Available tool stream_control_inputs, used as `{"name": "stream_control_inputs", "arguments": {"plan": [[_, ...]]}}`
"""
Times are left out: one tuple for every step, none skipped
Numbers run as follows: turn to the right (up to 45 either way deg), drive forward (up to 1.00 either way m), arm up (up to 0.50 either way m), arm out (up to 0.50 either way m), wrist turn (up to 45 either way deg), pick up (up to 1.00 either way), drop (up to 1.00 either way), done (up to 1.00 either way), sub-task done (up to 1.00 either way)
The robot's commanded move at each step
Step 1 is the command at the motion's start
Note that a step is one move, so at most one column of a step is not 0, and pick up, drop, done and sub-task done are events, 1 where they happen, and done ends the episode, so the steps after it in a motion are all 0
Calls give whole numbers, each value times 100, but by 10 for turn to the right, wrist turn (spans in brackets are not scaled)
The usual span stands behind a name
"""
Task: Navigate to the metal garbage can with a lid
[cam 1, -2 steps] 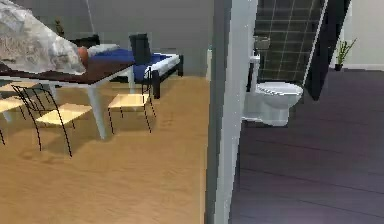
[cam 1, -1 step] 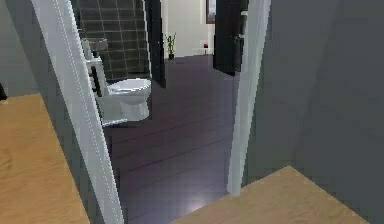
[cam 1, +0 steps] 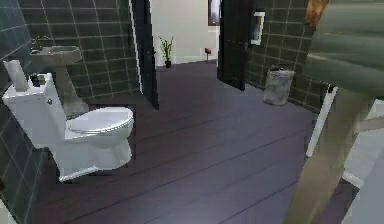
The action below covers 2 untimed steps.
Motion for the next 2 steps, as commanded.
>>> {"name": "stream_control_inputs", "arguments": {"plan": [[90, 0, 0, 0, 0, 0, 0, 0, 0], [0, 20, 0, 0, 0, 0, 0, 0, 0]]}}
